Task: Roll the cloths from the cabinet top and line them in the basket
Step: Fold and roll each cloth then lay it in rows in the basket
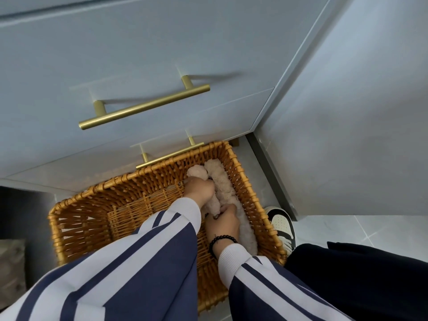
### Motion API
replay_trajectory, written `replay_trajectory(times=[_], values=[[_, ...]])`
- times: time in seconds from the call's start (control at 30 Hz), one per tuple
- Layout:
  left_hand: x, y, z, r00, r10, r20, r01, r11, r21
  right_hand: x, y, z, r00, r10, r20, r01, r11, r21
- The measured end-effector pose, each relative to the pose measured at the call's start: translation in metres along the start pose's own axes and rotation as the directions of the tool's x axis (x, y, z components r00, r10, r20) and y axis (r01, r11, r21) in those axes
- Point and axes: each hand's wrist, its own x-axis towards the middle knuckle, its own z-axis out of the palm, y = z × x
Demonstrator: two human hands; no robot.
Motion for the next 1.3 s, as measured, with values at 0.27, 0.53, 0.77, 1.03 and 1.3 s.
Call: replay_trajectory(times=[0.27, 0.53, 0.77, 1.03, 1.3], values=[[-0.013, -0.005, -0.003, 0.999, 0.008, -0.034, -0.014, 0.985, -0.171, -0.007, 0.009, -0.013, 0.999, 0.035, -0.008, -0.036, 0.999, -0.010], [-0.078, 0.007, -0.031, 0.999, 0.016, -0.052, -0.026, 0.981, -0.194, -0.027, 0.003, -0.039, 0.999, 0.032, 0.009, -0.032, 0.999, -0.044], [-0.130, 0.003, -0.066, 0.996, 0.084, -0.033, -0.088, 0.990, -0.114, -0.051, -0.013, -0.068, 0.996, -0.081, 0.025, 0.082, 0.995, -0.060], [-0.199, -0.003, -0.102, 0.981, 0.151, -0.121, -0.169, 0.974, -0.149, -0.087, -0.045, -0.116, 0.951, -0.283, 0.125, 0.300, 0.942, -0.150], [-0.277, 0.005, -0.128, 0.958, 0.253, -0.134, -0.274, 0.944, -0.183, -0.145, -0.089, -0.163, 0.839, -0.509, 0.191, 0.544, 0.800, -0.255]])
